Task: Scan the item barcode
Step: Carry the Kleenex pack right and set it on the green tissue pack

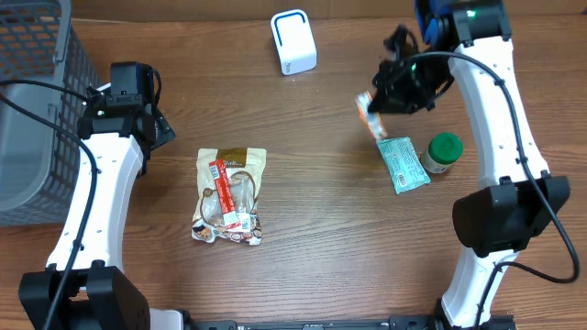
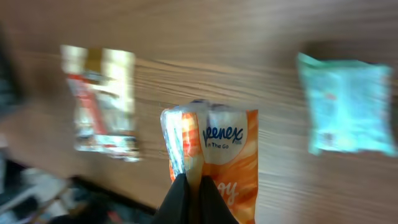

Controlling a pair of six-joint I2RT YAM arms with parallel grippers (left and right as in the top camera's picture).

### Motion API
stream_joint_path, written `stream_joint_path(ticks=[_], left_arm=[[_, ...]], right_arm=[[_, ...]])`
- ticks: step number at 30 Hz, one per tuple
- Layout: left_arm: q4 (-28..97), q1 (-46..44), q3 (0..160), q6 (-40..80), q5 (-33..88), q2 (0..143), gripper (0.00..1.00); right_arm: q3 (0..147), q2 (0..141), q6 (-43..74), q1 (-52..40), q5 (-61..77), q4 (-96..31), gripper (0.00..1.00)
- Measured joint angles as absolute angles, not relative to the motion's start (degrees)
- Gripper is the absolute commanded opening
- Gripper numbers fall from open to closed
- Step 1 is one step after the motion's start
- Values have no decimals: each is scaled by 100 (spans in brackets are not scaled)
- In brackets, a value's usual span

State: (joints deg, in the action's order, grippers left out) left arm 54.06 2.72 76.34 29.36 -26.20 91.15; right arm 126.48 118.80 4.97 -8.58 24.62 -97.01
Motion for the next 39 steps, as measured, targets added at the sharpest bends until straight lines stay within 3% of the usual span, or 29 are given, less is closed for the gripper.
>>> stream_joint_path(ticks=[14, 18, 25, 39], left_arm=[[5411, 272, 7634, 2934, -2620, 9115, 100], [5404, 272, 7634, 2934, -2622, 9115, 100], [5406, 272, 7634, 2936, -2620, 9115, 100], [5406, 272, 7634, 2936, -2620, 9115, 100]], right_arm=[[10444, 11955, 541, -878, -167, -8827, 4], [9935, 11966, 598, -875, -537, -8208, 11], [9883, 11977, 622, -878, -770, -8060, 25], [10086, 11974, 1007, -908, -668, -8473, 26]])
